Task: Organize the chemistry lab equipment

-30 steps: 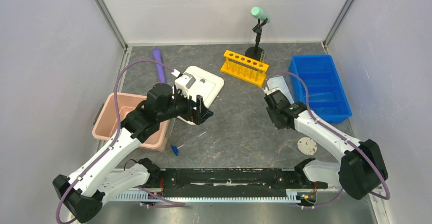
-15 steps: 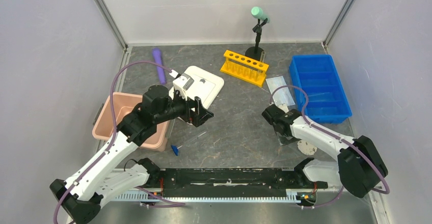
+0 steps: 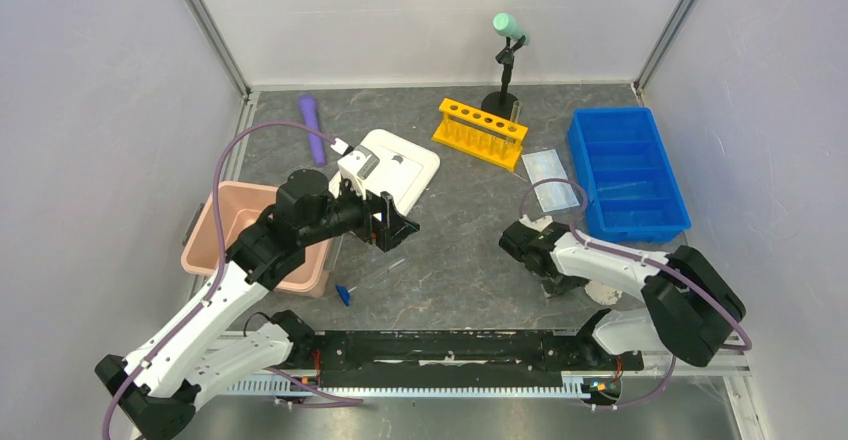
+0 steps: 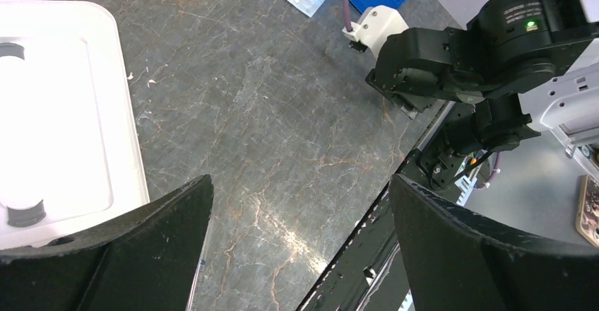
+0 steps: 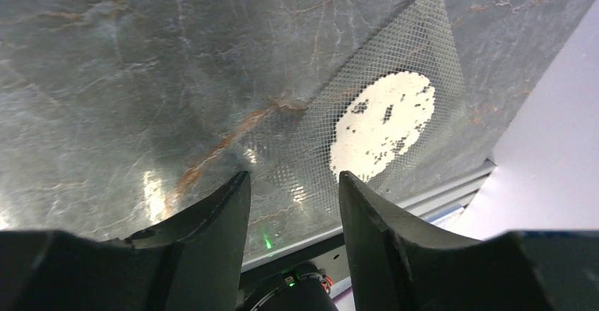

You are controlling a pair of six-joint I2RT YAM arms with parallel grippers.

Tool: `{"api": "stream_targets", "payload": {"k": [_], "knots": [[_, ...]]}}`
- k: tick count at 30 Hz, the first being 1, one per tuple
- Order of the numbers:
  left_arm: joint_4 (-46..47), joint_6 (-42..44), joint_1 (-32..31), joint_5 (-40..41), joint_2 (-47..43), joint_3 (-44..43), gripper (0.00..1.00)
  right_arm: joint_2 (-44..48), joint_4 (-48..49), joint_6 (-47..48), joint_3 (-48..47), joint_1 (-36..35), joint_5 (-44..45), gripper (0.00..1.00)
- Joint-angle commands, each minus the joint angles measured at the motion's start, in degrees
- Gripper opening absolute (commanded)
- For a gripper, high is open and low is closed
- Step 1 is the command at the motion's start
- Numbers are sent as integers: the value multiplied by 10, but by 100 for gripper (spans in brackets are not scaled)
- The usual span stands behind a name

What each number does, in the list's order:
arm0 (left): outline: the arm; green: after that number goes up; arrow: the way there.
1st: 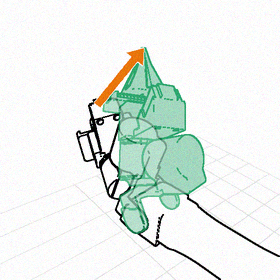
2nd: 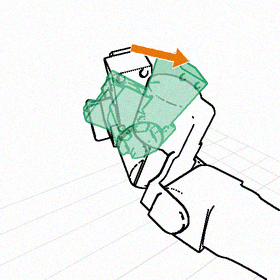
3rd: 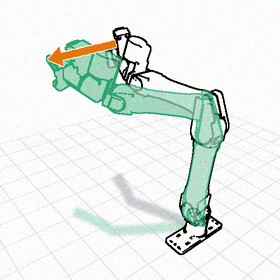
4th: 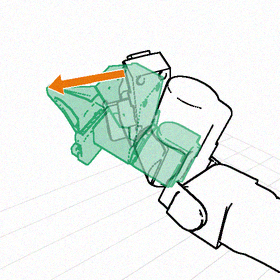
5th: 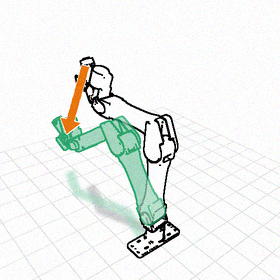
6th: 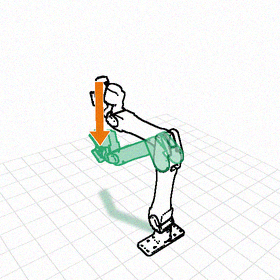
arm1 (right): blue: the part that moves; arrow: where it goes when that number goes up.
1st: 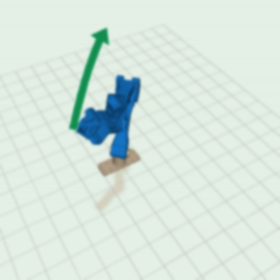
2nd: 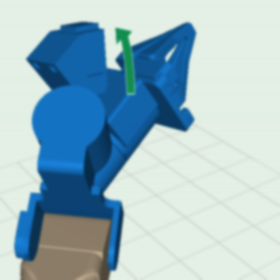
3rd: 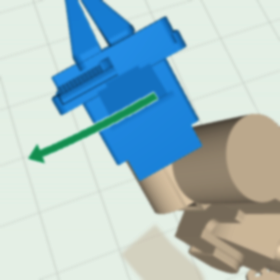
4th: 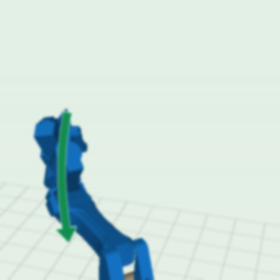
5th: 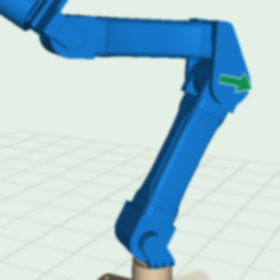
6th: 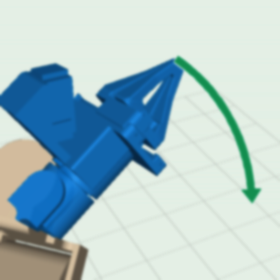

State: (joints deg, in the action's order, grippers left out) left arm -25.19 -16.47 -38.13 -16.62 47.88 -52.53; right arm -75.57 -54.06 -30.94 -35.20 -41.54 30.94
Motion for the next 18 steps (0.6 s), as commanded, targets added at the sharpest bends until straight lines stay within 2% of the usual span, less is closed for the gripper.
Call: {"api": "stream_targets", "payload": {"k": [1, 9, 14, 18], "knots": [[20, -2, -5, -3, -6, -4, 100, -27, -23, -40, 0, -8, 48, 54], [20, -1, -7, -2, -6, -4, 100, -81, -29, -59, -4, -34, 67, 43], [18, 0, -8, 1, -7, -4, 100, -113, -33, -70, -15, -55, 84, 30], [16, 3, -11, 6, -10, -4, 100, -131, -44, -74, -31, -61, 101, 14]]}}
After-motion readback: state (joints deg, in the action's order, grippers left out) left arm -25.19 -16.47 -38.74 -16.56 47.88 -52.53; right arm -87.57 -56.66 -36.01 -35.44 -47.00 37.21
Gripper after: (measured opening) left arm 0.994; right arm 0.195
